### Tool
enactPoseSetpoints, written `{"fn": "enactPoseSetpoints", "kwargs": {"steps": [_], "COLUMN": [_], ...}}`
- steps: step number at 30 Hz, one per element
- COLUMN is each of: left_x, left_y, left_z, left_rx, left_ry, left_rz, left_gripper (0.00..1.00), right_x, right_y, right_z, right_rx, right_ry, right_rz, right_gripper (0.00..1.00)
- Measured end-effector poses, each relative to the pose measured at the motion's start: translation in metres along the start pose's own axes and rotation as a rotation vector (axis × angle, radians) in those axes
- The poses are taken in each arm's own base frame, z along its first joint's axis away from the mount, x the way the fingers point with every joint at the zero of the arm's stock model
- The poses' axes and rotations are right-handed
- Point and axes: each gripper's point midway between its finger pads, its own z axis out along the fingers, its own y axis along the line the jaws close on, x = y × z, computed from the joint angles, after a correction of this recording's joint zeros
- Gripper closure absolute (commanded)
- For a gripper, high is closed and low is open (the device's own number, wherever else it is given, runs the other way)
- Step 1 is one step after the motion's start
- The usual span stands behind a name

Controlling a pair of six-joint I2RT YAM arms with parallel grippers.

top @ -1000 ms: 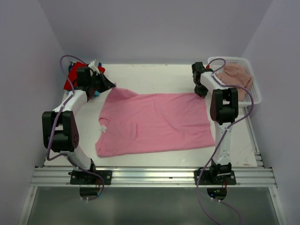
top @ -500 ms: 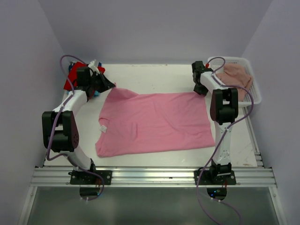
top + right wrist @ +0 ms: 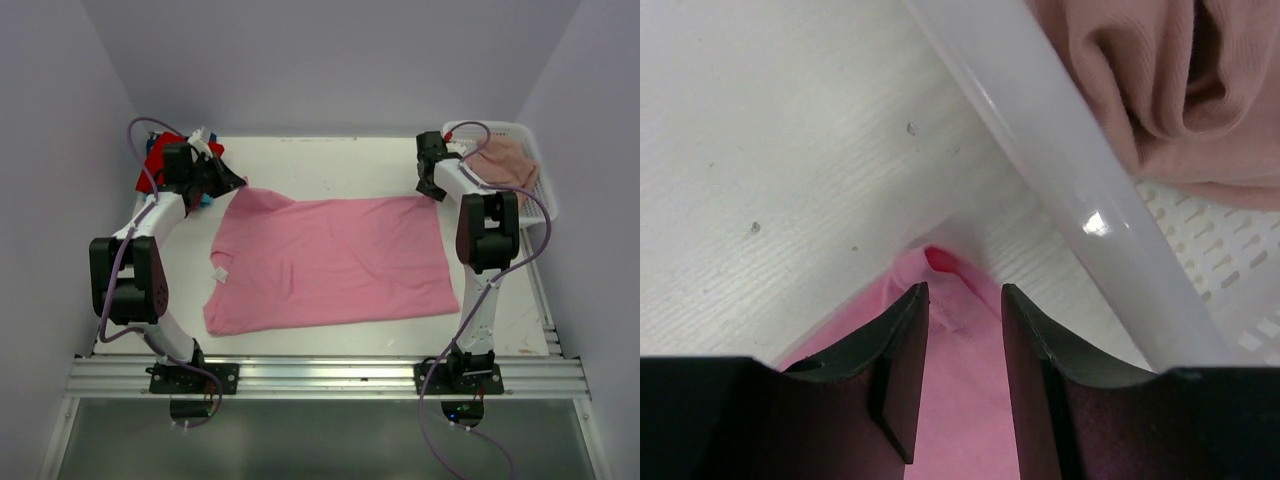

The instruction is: Fold and stack the t-shirts

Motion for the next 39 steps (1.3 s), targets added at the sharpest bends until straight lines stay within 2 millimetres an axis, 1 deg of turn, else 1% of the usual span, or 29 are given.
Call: {"fn": "enactPoseSetpoints", "kwargs": {"steps": [4, 8, 11, 15, 22, 23, 25, 26, 27, 28, 34, 36, 39], "left_x": [0.000, 0.000, 0.000, 0.000, 0.001, 0.001, 0.003, 0.005, 0.006, 0.008, 0.008, 0.008, 0.008], "left_y": [0.000, 0.000, 0.000, 0.000, -0.002, -0.002, -0.001, 0.000, 0.001, 0.002, 0.001, 0.001, 0.000], "left_z": [0.000, 0.000, 0.000, 0.000, 0.000, 0.000, 0.000, 0.000, 0.000, 0.000, 0.000, 0.000, 0.000], "left_rx": [0.002, 0.002, 0.002, 0.003, 0.010, 0.010, 0.010, 0.008, 0.007, 0.005, 0.009, 0.010, 0.014], "left_ry": [0.000, 0.001, 0.001, 0.001, 0.005, 0.005, 0.009, 0.012, 0.016, 0.019, 0.021, 0.020, 0.016], "left_rz": [0.000, 0.000, 0.000, 0.000, 0.000, 0.000, -0.002, -0.004, -0.007, -0.009, -0.009, -0.008, -0.004], "left_gripper": [1.00, 1.00, 1.00, 1.00, 1.00, 1.00, 1.00, 1.00, 1.00, 1.00, 1.00, 1.00, 1.00], "right_x": [-0.005, -0.005, -0.010, -0.014, 0.003, 0.005, 0.005, 0.005, 0.004, 0.004, 0.003, 0.004, 0.009], "right_y": [0.007, 0.011, 0.014, 0.016, 0.020, 0.020, 0.020, 0.019, 0.019, 0.018, 0.016, 0.014, 0.006], "right_z": [0.003, 0.003, 0.003, 0.006, 0.018, 0.020, 0.019, 0.020, 0.020, 0.021, 0.021, 0.020, 0.013], "right_rx": [-0.038, -0.062, -0.070, -0.072, -0.059, -0.058, -0.057, -0.056, -0.055, -0.052, -0.051, -0.052, -0.048], "right_ry": [-0.017, -0.014, -0.017, -0.022, 0.018, 0.020, 0.022, 0.022, 0.022, 0.023, 0.021, 0.018, 0.021], "right_rz": [0.017, 0.019, 0.024, 0.029, 0.000, -0.001, -0.003, -0.001, 0.001, -0.001, 0.000, -0.005, -0.020], "right_gripper": [0.59, 0.56, 0.56, 0.60, 0.63, 0.64, 0.76, 0.85, 0.98, 1.00, 1.00, 1.00, 1.00]}}
